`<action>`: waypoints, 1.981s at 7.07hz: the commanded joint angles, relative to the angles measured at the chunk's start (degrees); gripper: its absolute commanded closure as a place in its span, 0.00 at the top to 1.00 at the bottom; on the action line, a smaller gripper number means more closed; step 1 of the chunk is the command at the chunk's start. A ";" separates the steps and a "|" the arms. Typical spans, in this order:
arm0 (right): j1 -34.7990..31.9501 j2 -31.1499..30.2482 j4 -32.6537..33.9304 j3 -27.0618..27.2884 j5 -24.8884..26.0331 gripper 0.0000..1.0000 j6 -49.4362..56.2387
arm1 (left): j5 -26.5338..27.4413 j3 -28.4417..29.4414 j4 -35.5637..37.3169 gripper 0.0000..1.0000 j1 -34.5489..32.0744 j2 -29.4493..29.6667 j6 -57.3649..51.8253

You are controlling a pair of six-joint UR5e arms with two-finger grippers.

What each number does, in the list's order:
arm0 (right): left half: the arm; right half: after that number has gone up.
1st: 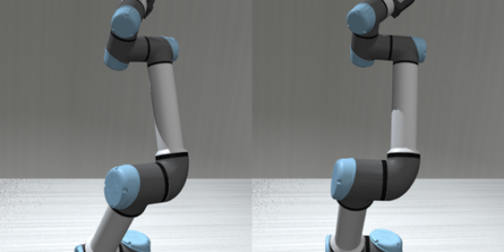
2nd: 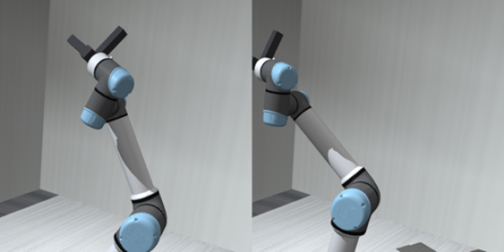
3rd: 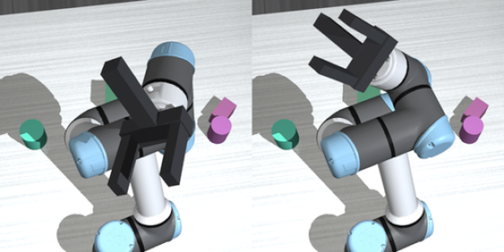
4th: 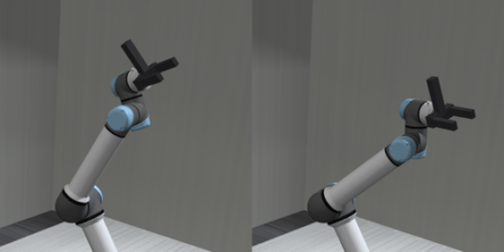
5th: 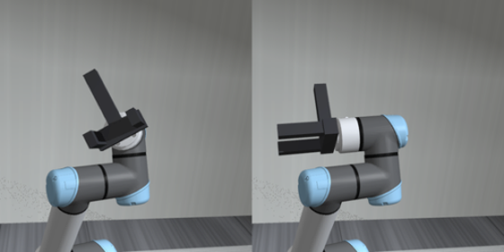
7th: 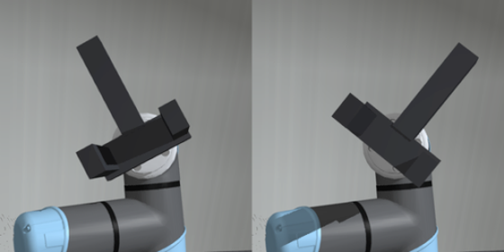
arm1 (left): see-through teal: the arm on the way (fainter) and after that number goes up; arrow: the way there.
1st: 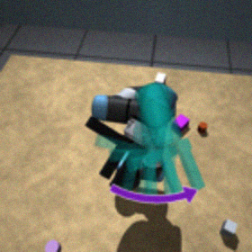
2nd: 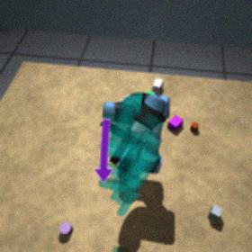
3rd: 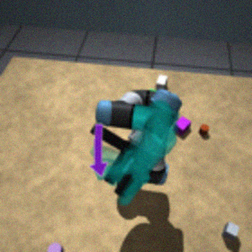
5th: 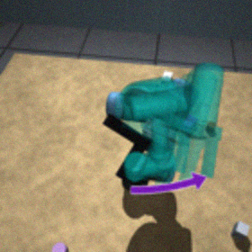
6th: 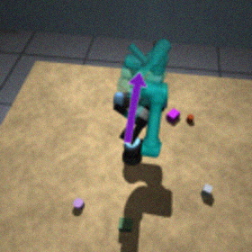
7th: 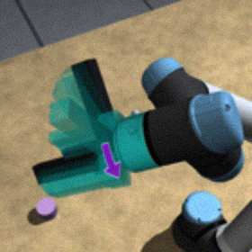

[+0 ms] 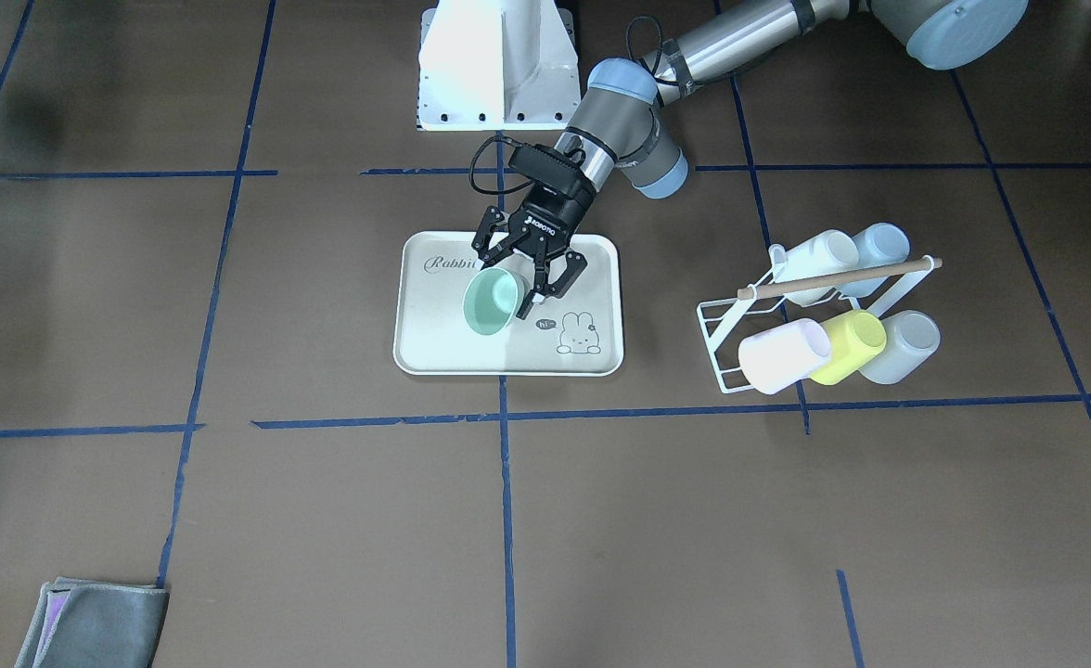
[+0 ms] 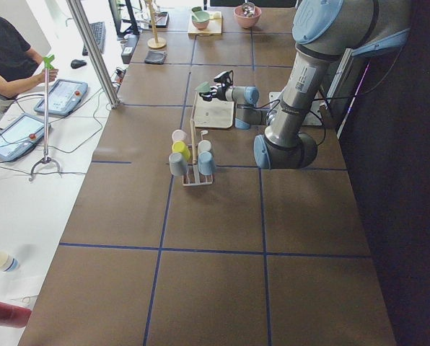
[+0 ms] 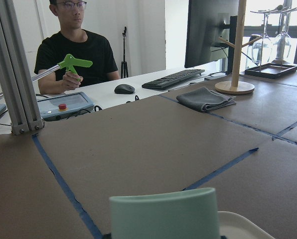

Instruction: Pick up and place green cup on tray

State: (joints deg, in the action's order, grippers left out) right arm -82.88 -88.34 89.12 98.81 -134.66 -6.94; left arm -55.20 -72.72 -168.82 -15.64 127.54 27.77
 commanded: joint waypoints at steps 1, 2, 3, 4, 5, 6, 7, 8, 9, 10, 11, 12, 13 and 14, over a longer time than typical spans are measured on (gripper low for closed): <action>0.00 0.01 0.00 -0.02 0.02 1.00 0.08 | 0.00 0.12 -0.01 0.57 -0.01 -0.10 -0.09; 0.00 0.01 0.00 -0.02 0.02 1.00 0.00 | 0.00 0.47 0.16 0.58 0.26 -0.28 -0.09; 0.00 0.01 0.00 -0.02 0.02 1.00 -0.01 | 0.09 1.25 0.16 0.58 0.43 -0.63 -0.09; 0.00 0.01 0.00 -0.02 0.02 1.00 -0.01 | 0.09 1.78 0.16 0.58 0.70 -0.72 -0.09; 0.00 0.01 0.00 -0.02 0.02 1.00 -0.01 | 0.09 1.88 0.16 0.61 0.70 -0.80 -0.09; 0.00 0.01 0.00 -0.02 -0.07 1.00 -0.01 | 0.00 1.79 0.16 0.65 0.70 -0.81 -0.09; 0.00 0.01 0.00 -0.02 -0.07 1.00 -0.01 | 0.09 1.79 0.16 0.70 0.70 -0.72 -0.09; 0.00 0.01 0.00 -0.02 -0.07 1.00 -0.01 | 0.09 1.70 0.16 0.73 0.70 -0.63 -0.09; 0.00 0.01 0.00 -0.02 0.02 1.00 -0.01 | 0.09 1.70 0.16 0.82 0.70 -0.72 -0.17; 0.00 0.01 0.00 -0.02 0.02 1.00 -0.01 | 0.09 1.70 0.16 0.87 0.70 -0.72 -0.26; 0.00 0.01 0.00 -0.02 -0.07 1.00 -0.01 | 0.09 1.70 0.16 0.90 0.70 -0.72 -0.26; 0.00 0.01 0.00 -0.02 -0.07 1.00 -0.01 | 0.09 1.61 0.16 0.90 0.70 -0.72 -0.18; 0.00 -0.08 0.00 -0.02 -0.07 1.00 -0.01 | 0.09 1.53 0.16 0.99 0.70 -0.72 -0.35; 0.00 -0.08 0.00 -0.02 0.02 1.00 -0.01 | 0.00 1.35 0.16 0.99 0.70 -0.63 -0.18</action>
State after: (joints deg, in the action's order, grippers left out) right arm -82.88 -88.38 89.12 98.79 -134.71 -6.94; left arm -55.13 -71.21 -168.66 -14.94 126.84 27.52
